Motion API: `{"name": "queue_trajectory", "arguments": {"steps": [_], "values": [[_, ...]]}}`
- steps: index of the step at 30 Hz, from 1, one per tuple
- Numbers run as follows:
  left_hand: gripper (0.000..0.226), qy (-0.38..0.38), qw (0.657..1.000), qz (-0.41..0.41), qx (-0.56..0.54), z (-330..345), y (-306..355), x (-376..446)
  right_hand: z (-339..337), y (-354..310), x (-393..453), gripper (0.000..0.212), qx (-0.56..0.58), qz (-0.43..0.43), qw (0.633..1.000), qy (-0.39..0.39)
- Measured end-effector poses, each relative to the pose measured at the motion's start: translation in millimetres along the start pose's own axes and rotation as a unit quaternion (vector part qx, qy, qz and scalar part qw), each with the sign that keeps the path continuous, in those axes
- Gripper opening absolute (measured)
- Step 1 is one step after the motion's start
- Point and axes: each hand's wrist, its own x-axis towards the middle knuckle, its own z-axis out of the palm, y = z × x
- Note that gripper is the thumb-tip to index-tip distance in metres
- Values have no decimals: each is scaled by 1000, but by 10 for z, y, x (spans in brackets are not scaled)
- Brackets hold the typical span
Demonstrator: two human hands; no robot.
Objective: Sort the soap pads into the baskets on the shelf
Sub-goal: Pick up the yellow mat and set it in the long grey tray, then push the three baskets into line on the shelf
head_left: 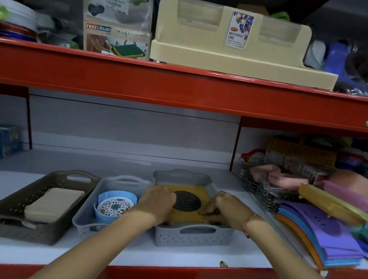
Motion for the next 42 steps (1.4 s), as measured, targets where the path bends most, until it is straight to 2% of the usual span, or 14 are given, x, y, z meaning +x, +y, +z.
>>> {"name": "queue_trajectory", "arguments": {"steps": [4,7,10,12,13,15,17,19,20,22,24,29,34,42], "values": [[29,3,1000,-17,12,95,24,68,-24,-66,-12,31,6,10,1000,8],[37,21,995,-25,-98,121,-54,45,-51,-78,-24,30,9,17,1000,-4],[51,58,943,-73,-319,120,-207,-90,-102,-137,-10,35,30,34,999,10],[54,90,905,-113,-400,70,-363,-211,-159,-270,57,36,115,58,989,74],[53,97,887,-137,-429,32,-465,-264,-192,-368,107,34,198,72,971,109],[50,95,850,-191,-481,-47,-709,-345,-285,-619,201,30,401,94,900,141],[64,63,800,-247,-542,-87,-959,-410,-383,-942,306,28,561,110,813,115],[86,14,736,-278,-617,-84,-1121,-467,-441,-1266,405,29,649,134,746,62],[89,-5,716,-278,-640,-90,-1165,-496,-447,-1415,445,31,666,148,730,36],[87,-29,691,-269,-671,-111,-1179,-559,-397,-1622,514,24,660,164,733,-15],[87,-43,686,-256,-680,-126,-1203,-578,-315,-1767,596,13,652,166,738,-54],[97,-92,716,-212,-659,-142,-1244,-573,-165,-1919,703,24,651,202,728,-66],[84,-85,673,-188,-710,-158,-1257,-536,-173,-1898,891,45,650,251,716,-32],[79,-75,660,-217,-716,-191,-1227,-551,-148,-1847,958,54,650,268,710,-37]]}}
